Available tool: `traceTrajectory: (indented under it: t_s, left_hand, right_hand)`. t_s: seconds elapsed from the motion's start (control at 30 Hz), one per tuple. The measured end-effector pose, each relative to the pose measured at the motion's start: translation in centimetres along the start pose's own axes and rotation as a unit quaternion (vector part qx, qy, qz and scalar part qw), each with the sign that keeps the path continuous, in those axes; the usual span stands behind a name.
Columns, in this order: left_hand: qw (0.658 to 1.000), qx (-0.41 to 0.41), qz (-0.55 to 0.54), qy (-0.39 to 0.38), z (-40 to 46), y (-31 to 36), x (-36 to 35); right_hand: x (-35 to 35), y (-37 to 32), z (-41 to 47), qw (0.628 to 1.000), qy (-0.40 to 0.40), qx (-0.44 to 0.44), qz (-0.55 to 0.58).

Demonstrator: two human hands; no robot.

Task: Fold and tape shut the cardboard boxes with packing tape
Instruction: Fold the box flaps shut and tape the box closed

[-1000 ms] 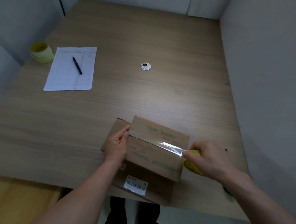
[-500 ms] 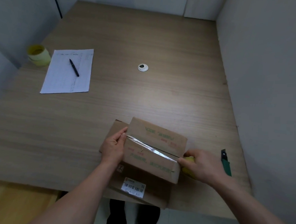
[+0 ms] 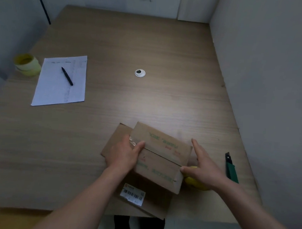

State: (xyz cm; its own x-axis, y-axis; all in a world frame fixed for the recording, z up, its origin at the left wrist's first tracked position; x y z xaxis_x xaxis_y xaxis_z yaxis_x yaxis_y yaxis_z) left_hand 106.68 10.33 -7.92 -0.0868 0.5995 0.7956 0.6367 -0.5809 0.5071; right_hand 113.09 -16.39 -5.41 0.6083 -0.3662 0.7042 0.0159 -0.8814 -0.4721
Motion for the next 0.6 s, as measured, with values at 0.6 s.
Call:
traceTrajectory:
  t_s: [0.6]
  left_hand:
    - [0.917,-0.330,0.131,-0.179,3.8,3.8,-1.3]
  right_hand:
    - [-4.9,-5.4,0.3,0.981,0.168,-0.081,-0.059]
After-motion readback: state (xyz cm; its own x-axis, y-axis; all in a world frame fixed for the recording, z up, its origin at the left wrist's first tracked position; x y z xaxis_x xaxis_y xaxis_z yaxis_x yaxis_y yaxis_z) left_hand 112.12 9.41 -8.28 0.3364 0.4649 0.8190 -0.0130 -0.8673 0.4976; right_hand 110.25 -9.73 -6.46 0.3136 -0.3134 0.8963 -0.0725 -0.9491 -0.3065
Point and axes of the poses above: each hand's wrist, its own z-axis towards the middle knuckle, its own x-axis out of the back of the hand, y = z × x, the point moved 4 cm from there along z, towards the middle knuckle, and after that the axes turned 8 degrees about -z, right-handed, at the moved point
